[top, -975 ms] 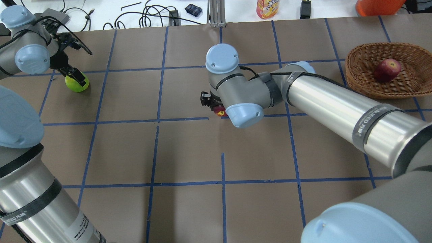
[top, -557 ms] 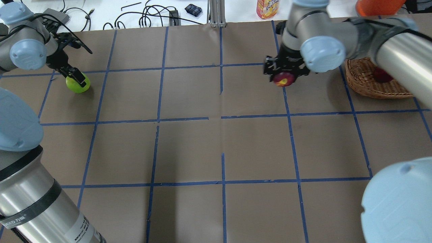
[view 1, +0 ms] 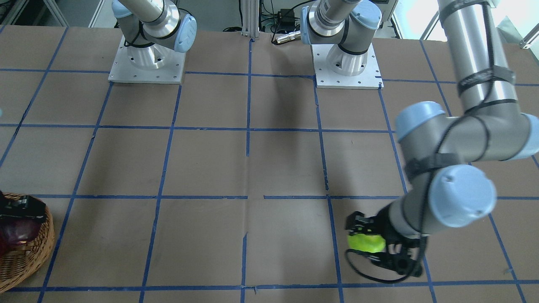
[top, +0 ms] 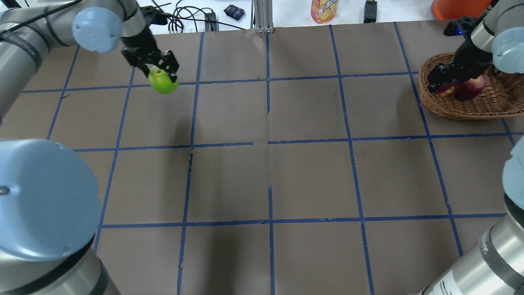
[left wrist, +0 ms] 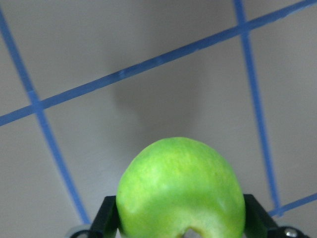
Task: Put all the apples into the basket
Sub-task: 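Put the purple apple in the basket while left carries green apple centerward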
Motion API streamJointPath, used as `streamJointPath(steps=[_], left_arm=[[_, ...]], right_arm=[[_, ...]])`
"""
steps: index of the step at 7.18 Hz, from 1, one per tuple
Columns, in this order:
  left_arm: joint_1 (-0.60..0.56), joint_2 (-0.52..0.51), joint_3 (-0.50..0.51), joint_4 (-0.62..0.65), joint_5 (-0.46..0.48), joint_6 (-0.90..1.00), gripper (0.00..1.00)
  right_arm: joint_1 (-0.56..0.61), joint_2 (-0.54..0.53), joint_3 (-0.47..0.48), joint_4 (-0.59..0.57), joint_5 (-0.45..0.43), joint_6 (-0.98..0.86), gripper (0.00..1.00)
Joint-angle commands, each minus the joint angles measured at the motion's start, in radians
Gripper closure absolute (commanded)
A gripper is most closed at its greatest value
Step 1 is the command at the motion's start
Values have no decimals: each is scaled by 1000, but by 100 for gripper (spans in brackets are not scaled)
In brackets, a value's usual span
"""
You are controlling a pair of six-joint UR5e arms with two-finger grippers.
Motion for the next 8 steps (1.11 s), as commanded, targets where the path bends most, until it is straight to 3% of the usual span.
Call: streamJointPath(steps=[1,2,3,4,5,6,7,8], left_arm=[[-219,-25,-54,112,-6,-408,88],[-279,-29,-116,193,-4,-464,88],[-322,-31,-208,361,-3,-551,82],[-337,-20,-288,462,-6,-610,65],[-351,-17,-327,466,-7,-618,8],[-368,-10,-330,457,-7,-627,0],[-359,9,-306,414,-11,-627,0],[-297,38,-249,329,-86,-612,0]], right_arm=[[-30,43,-38,-6,10,-107,1],[-30,41,-41,-7,7,-111,0],[-30,38,-41,-4,7,-111,0],[-24,29,-45,5,4,-108,0],[-7,-7,-41,28,4,-104,0],[46,-52,-32,89,5,-81,0],[130,-93,-24,141,1,59,0],[211,-141,13,155,-5,234,0]])
